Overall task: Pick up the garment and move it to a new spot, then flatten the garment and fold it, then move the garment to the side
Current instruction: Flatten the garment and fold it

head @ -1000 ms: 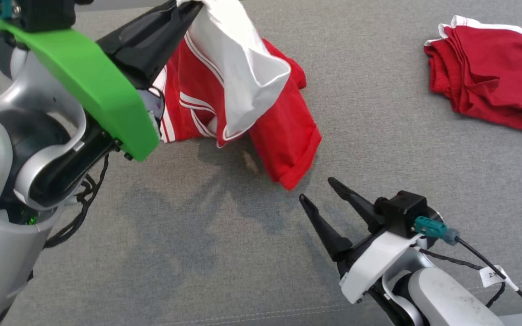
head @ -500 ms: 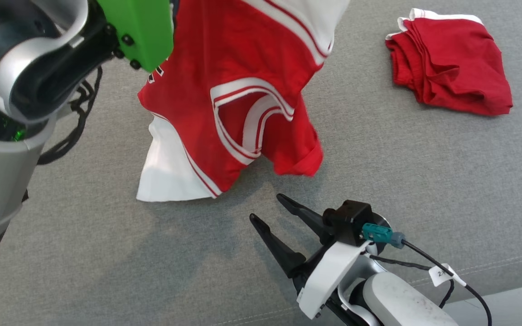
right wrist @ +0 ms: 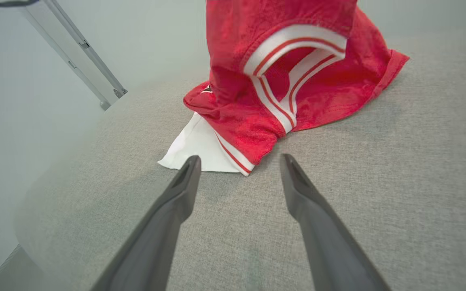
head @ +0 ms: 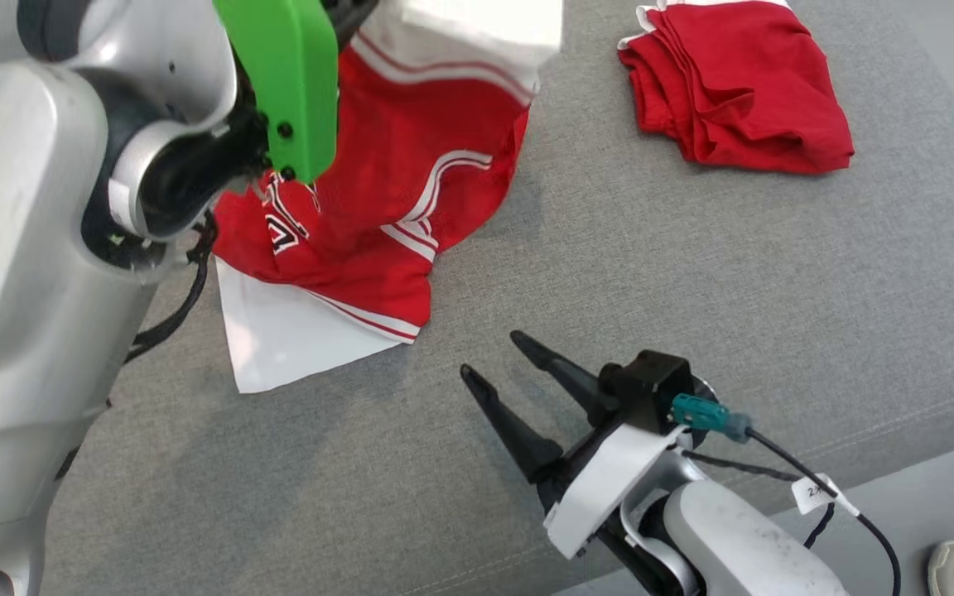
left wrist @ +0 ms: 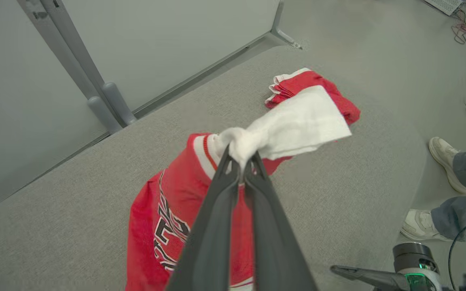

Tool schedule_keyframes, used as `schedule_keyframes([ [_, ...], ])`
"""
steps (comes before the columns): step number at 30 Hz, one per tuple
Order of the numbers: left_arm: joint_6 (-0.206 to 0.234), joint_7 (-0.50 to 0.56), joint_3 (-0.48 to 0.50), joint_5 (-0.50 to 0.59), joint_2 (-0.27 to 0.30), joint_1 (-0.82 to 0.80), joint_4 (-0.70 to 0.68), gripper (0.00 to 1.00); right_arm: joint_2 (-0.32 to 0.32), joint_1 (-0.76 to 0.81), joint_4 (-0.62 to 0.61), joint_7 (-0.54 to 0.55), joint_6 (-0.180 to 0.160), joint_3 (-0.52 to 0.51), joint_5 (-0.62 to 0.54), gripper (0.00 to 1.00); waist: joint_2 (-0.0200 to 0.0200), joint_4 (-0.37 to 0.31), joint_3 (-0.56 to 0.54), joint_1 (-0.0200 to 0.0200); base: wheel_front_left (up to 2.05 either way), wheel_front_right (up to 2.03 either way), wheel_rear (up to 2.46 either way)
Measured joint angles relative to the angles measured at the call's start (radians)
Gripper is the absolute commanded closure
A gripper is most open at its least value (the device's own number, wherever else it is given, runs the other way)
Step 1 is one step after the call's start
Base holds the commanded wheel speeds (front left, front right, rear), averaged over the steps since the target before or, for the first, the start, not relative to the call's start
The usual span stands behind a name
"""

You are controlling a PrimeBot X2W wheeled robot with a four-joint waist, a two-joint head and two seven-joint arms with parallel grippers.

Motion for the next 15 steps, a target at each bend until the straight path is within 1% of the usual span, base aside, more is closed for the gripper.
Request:
schedule_keyframes([
  [2, 0.0, 0.004, -0.006, 0.001, 0.021, 0.036, 0.018, 1.0, -0.002, -0.013, 0.0, -0.009, -0.008, -0.027, 0.0, 0.0, 0.0, -0.011, 0.01, 0.0, 0.0, 0.0, 0.0],
  [6, 0.0, -0.003, 0.009, 0.005, 0.054, 0.048, 0.038, 1.0, -0.026, -0.055, -0.001, -0.025, -0.044, -0.103, -0.005, 0.0, 0.0, -0.025, 0.029, 0.0, 0.0, 0.0, 0.0],
  [9, 0.0, -0.017, 0.026, 0.011, 0.056, 0.047, 0.041, 1.0, -0.055, -0.097, 0.0, -0.03, -0.073, -0.166, -0.006, 0.0, 0.0, -0.026, 0.04, 0.0, 0.0, 0.0, 0.0],
  [11, 0.0, -0.024, 0.029, 0.011, 0.054, 0.046, 0.045, 1.0, -0.063, -0.128, 0.014, -0.029, -0.087, -0.194, -0.005, 0.0, 0.0, -0.021, 0.044, 0.0, 0.0, 0.0, 0.0],
  [14, 0.0, -0.033, 0.038, 0.009, 0.047, 0.042, 0.045, 1.0, -0.063, -0.17, 0.048, -0.001, -0.09, -0.211, -0.003, 0.0, 0.0, -0.01, 0.051, 0.0, 0.0, 0.0, 0.0],
  [15, 0.0, -0.033, 0.043, 0.008, 0.042, 0.039, 0.044, 1.0, -0.062, -0.183, 0.061, 0.009, -0.096, -0.215, -0.002, 0.0, 0.0, -0.005, 0.054, 0.0, 0.0, 0.0, 0.0],
])
